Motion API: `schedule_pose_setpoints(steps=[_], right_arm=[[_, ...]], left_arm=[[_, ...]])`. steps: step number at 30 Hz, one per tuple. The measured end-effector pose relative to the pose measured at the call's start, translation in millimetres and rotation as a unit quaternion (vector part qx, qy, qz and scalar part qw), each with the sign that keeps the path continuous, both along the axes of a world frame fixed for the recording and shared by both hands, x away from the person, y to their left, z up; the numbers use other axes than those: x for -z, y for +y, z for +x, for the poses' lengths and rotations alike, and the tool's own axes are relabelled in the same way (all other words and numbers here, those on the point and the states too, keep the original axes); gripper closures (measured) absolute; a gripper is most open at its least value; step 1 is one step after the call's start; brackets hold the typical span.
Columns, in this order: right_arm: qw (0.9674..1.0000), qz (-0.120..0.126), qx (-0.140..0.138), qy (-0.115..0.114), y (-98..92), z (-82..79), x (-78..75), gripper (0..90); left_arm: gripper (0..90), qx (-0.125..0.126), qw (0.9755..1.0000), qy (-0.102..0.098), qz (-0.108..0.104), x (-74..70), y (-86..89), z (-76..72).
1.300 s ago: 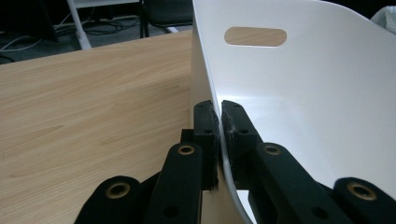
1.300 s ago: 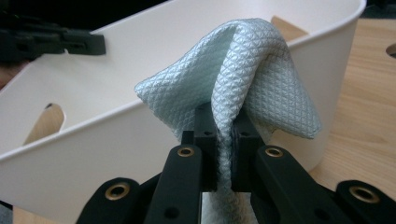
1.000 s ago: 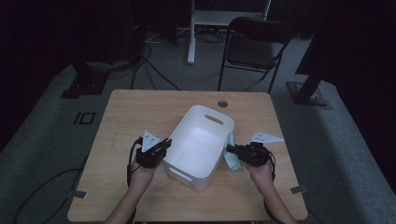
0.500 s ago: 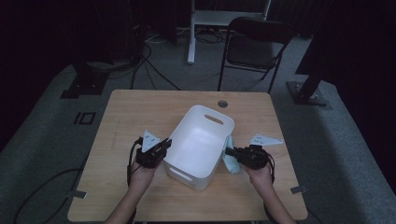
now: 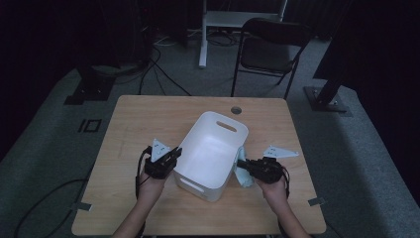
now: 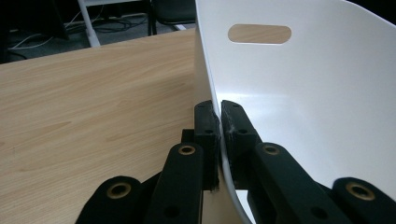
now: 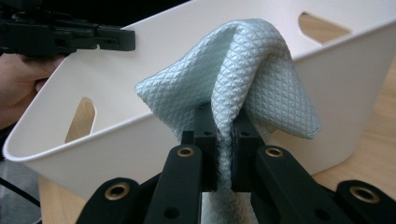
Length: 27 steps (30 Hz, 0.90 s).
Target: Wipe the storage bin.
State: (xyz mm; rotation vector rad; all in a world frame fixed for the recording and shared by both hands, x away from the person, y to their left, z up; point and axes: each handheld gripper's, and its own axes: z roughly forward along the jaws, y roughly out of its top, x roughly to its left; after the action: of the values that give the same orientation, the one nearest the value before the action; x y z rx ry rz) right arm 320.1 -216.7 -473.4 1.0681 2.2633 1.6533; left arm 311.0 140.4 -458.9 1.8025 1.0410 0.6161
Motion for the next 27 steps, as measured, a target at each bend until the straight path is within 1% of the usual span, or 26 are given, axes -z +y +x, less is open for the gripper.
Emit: schedule_pose_setpoints(steps=[3,5,7,8,9,10,11,12,13,14,16,18,19,20,21,22,23,24,25,26,27], right_arm=[[0.9999,-0.002,0.002,0.016,0.2,2.5,9.7,84.3],[0.9998,-0.003,0.002,0.021,-1.4,1.9,8.2,84.3],[0.9998,0.01,-0.006,0.013,-2.3,-2.7,1.5,84.3],[0.9998,0.014,-0.01,0.005,-1.9,-5.5,-3.0,84.3],[0.9999,0.011,-0.009,-0.001,-0.7,-8.3,-7.0,84.3],[0.9999,0.011,-0.009,-0.001,-0.7,-8.3,-7.0,84.3],[0.9999,0.003,-0.006,-0.008,1.1,-9.7,-8.4,84.3],[0.9999,0.009,-0.01,0.003,3.0,-6.7,-1.8,84.3],[0.9999,0.009,-0.011,0.006,3.5,-5.9,0.3,84.3],[0.9999,0.01,-0.008,0.01,4.1,-4.9,3.9,84.4],[0.9998,0.004,-0.006,0.016,3.6,-2.9,9.1,84.4],[0.9997,0.006,-0.006,0.022,2.5,-2.7,11.1,84.3],[0.9997,0.002,-0.004,0.023,2.2,-3.4,9.6,84.3],[0.9998,0.004,-0.007,0.021,1.7,-4.9,7.1,84.3],[0.9997,0.014,-0.011,0.018,1.1,-7.5,3.5,84.3],[0.9997,0.017,-0.015,0.01,1.8,-11.3,-1.9,84.3],[0.9997,0.017,-0.015,0.01,1.8,-11.3,-1.9,84.3],[0.9998,0.011,-0.014,0.003,3.4,-14.1,-5.6,84.3],[0.9998,0.011,-0.014,0.003,3.4,-14.1,-5.6,84.3],[0.9999,0.002,-0.01,-0.005,6.2,-15.5,-5.9,84.3],[0.9999,0.008,-0.012,0.003,7.3,-12.7,0.9,84.4]], left_arm=[[86.4,-0.007,1.0,-0.001,0.003,-0.1,-1.1,-0.9],[86.4,-0.016,0.9999,0.0,0.0,0.0,-1.7,-1.3],[86.5,-0.016,0.9999,0.0,0.0,0.0,-2.3,-1.2],[86.6,-0.017,0.9999,0.001,0.001,-0.1,-2.4,-1.1],[86.6,-0.017,0.9999,0.001,0.001,-0.1,-2.4,-1.1],[86.6,-0.015,0.9999,0.0,0.0,0.0,-2.4,-1.1],[86.6,-0.013,0.9999,0.0,0.001,0.0,-2.3,-1.0],[86.5,-0.009,1.0,-0.001,-0.001,0.2,-1.8,-0.8],[86.4,-0.008,1.0,-0.002,-0.003,0.5,-1.5,-0.9],[86.3,-0.011,0.9999,-0.003,0.001,0.2,-2.2,-1.5],[86.4,-0.016,0.9999,-0.004,0.003,0.2,-2.9,-1.8],[86.5,-0.019,0.9998,-0.003,0.005,-0.1,-3.5,-1.9],[86.5,-0.019,0.9998,-0.003,0.005,-0.1,-3.4,-1.9],[86.5,-0.019,0.9998,-0.003,0.004,-0.1,-3.4,-1.7],[86.6,-0.019,0.9998,-0.001,0.003,-0.1,-3.2,-1.4],[86.6,-0.019,0.9998,-0.001,0.003,-0.1,-3.2,-1.4],[86.6,-0.016,0.9999,-0.001,0.002,-0.2,-3.2,-1.1],[86.6,-0.012,0.9999,0.0,0.0,0.0,-2.8,-0.8],[86.5,-0.012,0.9999,0.0,0.0,0.0,-2.8,-0.8],[86.5,-0.01,0.9999,0.0,0.0,0.0,-2.7,-0.7],[86.5,-0.012,0.9999,-0.001,0.001,-0.1,-3.2,-1.1]])
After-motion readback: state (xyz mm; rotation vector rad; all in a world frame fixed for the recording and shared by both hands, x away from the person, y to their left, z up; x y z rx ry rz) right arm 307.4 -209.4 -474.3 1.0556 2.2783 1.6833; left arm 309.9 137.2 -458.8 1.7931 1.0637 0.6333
